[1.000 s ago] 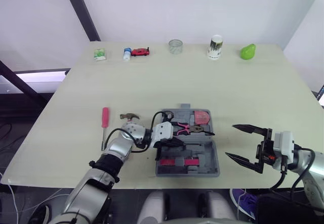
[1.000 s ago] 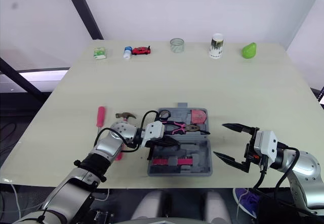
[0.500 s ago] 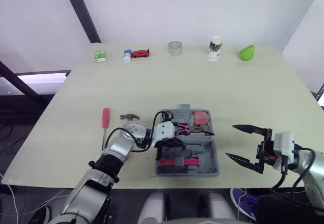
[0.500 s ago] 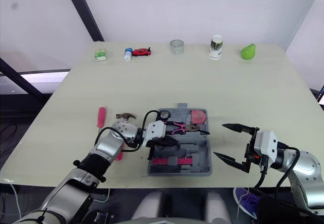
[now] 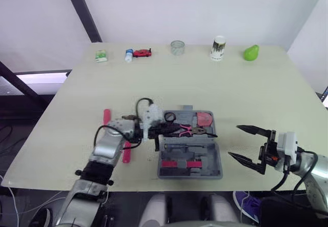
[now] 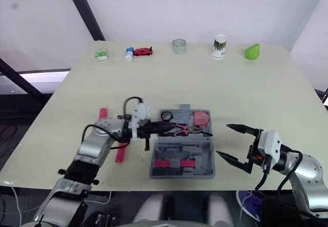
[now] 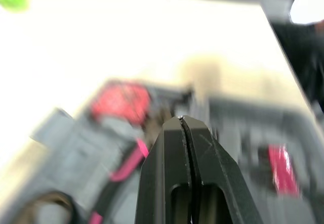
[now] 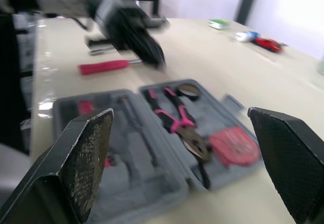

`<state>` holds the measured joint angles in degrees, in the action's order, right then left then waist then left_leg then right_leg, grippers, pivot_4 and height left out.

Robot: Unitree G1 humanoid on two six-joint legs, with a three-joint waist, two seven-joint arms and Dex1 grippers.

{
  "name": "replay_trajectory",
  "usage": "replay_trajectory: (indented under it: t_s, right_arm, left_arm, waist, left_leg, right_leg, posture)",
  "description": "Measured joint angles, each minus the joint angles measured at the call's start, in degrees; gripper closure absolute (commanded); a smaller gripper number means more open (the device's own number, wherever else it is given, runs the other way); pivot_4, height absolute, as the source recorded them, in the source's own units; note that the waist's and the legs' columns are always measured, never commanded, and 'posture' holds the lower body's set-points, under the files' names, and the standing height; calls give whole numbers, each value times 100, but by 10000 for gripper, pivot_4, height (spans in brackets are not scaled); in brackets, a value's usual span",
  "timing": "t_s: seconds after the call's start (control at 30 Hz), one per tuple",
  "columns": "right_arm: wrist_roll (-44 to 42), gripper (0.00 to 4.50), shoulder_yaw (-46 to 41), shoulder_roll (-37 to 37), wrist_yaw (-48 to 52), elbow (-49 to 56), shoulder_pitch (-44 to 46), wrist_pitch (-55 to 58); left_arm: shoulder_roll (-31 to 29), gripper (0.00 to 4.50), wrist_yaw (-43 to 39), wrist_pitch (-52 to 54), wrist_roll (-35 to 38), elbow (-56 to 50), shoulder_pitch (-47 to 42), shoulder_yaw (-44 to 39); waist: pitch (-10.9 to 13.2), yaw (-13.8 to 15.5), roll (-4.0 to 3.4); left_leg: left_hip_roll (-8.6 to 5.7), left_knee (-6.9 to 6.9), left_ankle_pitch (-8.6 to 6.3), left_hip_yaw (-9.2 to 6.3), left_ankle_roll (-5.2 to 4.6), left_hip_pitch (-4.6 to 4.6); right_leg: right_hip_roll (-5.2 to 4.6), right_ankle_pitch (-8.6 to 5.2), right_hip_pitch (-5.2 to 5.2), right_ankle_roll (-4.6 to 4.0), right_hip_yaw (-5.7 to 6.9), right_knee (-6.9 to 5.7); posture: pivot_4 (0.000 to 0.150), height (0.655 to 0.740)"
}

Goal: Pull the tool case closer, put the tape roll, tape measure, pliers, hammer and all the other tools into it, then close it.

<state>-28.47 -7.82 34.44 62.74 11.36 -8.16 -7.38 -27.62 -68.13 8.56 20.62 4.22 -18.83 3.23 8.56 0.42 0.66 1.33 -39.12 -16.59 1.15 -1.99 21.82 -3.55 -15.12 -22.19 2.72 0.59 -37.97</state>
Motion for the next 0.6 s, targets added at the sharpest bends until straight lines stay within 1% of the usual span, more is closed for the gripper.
replay_trajectory:
  t_s: [0.03, 0.13, 0.2, 0.3, 0.4, 0.43, 0.47, 0.53, 0.57, 0.6]
  right_arm:
    - [25, 0, -36, -27, -99, -93, -8, 0]
    - [32, 0, -180, -118, -292, -232, -61, 7]
    - [24, 0, -358, -219, -623, -343, -105, 93]
    - [52, 0, -600, -216, -813, -531, -306, 103]
    - [105, 0, -683, -216, -894, -654, -494, 102]
    - [128, 0, -756, -258, -956, -746, -647, 60]
    - [130, 0, -907, -272, -992, -846, -789, 35]
    - [135, 0, -1124, -281, -1043, -1107, -1017, -18]
    - [132, 0, -1288, -284, -1058, -1269, -1111, -52]
    - [127, 0, -1360, -285, -1060, -1308, -1149, -70]
  left_arm:
    - [-88, 44565, 149, 194, 125, -241, 237, -165]
    - [-281, 44565, 436, 468, 180, -392, 550, -409]
    - [-368, 44565, 845, 385, 144, -436, 953, -788]
    - [-433, 44565, 1245, 285, 125, -416, 1382, -1252]
    - [-478, 44565, 1423, 232, 136, -368, 1710, -1581]
    - [-484, 44565, 1493, 101, 199, -367, 2121, -1883]
    - [-513, 42219, 1543, 65, 213, -328, 2399, -2112]
    - [-525, 35807, 1647, -1, 253, -225, 2873, -2532]
    - [-523, 30991, 1743, -78, 279, -109, 3159, -2848]
    - [-524, 28674, 1783, -116, 304, -63, 3279, -2992]
  waist:
    - [0, -5, 0]
    - [4, 32, -5]
    - [4, 34, -5]
    - [5, 39, -5]
    - [5, 34, -5]
    - [4, 8, -5]
    - [4, 3, -5]
    - [7, -5, -1]
    - [7, -1, -1]
    - [7, 0, 0]
  left_leg:
    - [0, 1, 0, -2, 0, 0]
    - [0, 2, 0, -6, 0, 0]
    - [-2, 2, 0, -5, 0, 1]
    - [-3, 3, -2, -6, -3, 4]
    - [-3, 4, -4, -5, -5, 4]
    - [-2, 11, -5, 0, -6, -2]
    - [-2, 17, -6, 1, -6, -3]
    - [-2, 31, -6, 3, -7, 0]
    - [-2, 35, -6, 5, -7, 0]
    - [-2, 37, -6, 5, -7, 0]
  right_leg:
    - [-1, 0, 0, 0, 1, 0]
    - [-2, 0, 1, -1, 5, -2]
    - [-6, 0, 1, 0, 4, -1]
    - [-16, 0, 1, -1, 0, 2]
    - [-33, -1, 0, -1, -1, 3]
    - [-49, -1, 0, -3, -6, 5]
    - [-51, -2, 0, -3, -7, 8]
    - [-55, -2, -6, -3, -7, 16]
    - [-58, -3, -8, -4, -7, 18]
    - [-60, -4, -9, -8, -6, 18]
  posture:
    - [1500, 7400]
    - [1500, 7400]
    - [1500, 7400]
    - [1500, 7400]
    - [1500, 7400]
    - [1500, 7400]
    - [1500, 7400]
    - [1500, 7400]
    - [1500, 7400]
    - [1500, 7400]
